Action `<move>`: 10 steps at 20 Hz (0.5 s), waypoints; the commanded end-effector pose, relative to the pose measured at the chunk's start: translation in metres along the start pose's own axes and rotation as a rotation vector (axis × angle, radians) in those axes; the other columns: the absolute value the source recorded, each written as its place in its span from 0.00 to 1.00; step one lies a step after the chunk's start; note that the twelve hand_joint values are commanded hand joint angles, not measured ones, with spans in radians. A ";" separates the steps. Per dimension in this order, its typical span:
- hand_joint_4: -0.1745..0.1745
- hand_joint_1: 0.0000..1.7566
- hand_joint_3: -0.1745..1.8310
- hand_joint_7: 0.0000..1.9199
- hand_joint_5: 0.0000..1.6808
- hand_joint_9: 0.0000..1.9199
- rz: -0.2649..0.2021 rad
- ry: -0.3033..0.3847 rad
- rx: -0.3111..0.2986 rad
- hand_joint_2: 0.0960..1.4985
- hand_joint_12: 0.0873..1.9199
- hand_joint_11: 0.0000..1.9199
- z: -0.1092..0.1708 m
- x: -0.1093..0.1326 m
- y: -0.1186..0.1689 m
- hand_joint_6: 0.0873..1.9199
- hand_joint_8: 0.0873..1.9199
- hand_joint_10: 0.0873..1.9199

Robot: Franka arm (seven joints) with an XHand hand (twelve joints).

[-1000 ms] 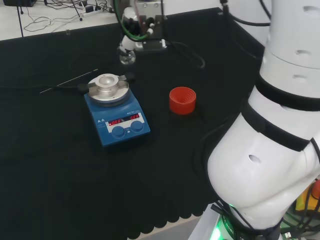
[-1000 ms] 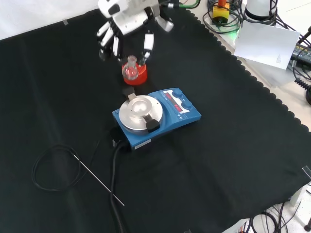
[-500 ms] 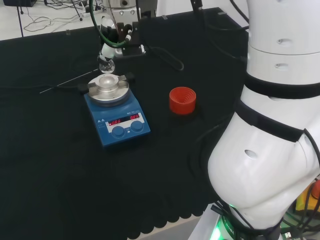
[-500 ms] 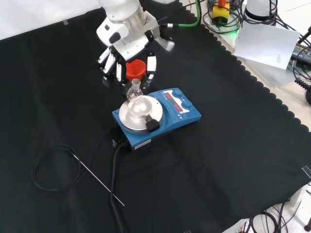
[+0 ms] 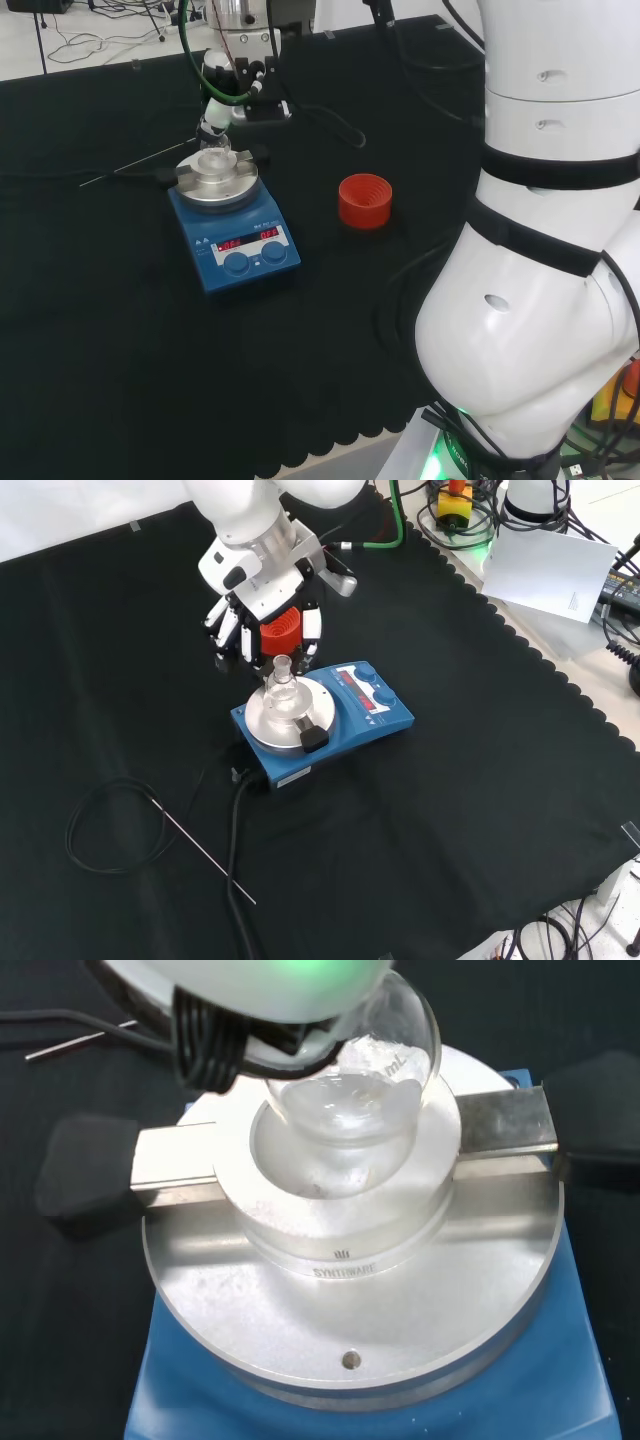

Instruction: Place the round-bottom flask on the heater.

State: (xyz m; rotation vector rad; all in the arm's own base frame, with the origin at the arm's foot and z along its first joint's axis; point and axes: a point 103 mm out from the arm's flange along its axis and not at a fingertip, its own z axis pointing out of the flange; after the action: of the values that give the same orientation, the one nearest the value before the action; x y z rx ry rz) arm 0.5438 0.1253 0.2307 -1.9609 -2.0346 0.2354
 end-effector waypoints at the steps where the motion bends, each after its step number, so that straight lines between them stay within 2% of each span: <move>1: 0.86 0.64 0.46 0.20 0.72 0.33 -0.005 0.002 0.010 0.39 0.69 0.14 0.002 0.001 0.002 0.41 0.32 0.27; 6: 0.85 0.64 0.46 0.20 0.72 0.33 -0.008 -0.023 0.027 0.39 0.69 0.14 0.007 0.003 0.005 0.41 0.32 0.27; 10: 0.85 0.64 0.46 0.20 0.72 0.33 -0.009 -0.018 0.036 0.39 0.69 0.14 0.008 0.000 0.006 0.41 0.32 0.27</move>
State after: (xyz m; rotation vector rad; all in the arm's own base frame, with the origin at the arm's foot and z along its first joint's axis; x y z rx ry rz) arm 0.5473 0.1277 0.2225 -1.9405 -2.0383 0.2794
